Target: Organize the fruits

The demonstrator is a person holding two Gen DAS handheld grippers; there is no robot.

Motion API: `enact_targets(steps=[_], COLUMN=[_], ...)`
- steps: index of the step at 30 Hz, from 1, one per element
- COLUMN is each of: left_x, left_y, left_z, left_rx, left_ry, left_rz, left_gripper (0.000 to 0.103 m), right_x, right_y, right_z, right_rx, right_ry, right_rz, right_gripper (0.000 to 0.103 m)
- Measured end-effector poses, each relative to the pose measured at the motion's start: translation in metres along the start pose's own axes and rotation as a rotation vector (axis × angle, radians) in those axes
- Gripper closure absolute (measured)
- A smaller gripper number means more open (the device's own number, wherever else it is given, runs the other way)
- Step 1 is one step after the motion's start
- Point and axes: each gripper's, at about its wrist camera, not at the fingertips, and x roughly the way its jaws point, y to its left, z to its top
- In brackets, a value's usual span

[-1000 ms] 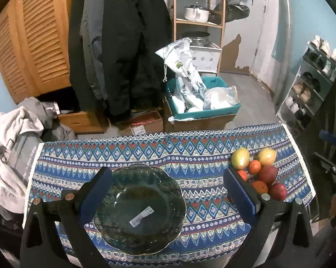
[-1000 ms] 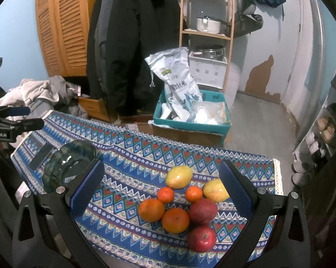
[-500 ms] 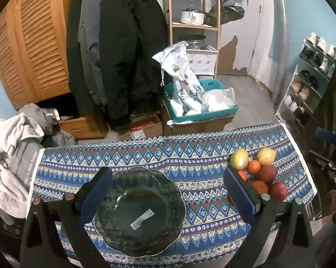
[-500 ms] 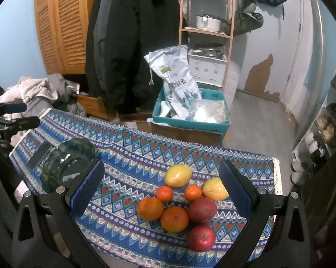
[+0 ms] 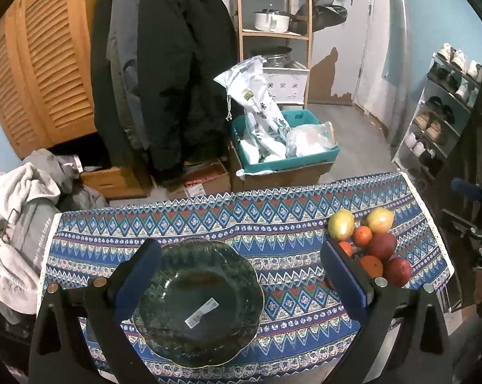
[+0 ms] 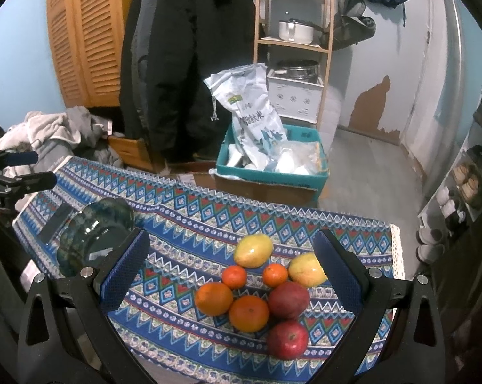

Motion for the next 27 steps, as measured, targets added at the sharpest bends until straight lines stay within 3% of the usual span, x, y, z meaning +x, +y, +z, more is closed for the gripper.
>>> enact_targets(steps=[27], left_x=[0.003], left_y=[-0.011], left_z=[0.000], left_rx=[0.025], left_ry=[-0.001], left_rz=[-0.007], left_gripper=[0.002], right_x=[-0.008], right_y=[-0.006], right_z=[-0.003], right_rx=[0.002], right_ry=[-0.027], right_rz=[-0.030], right_gripper=[0.003])
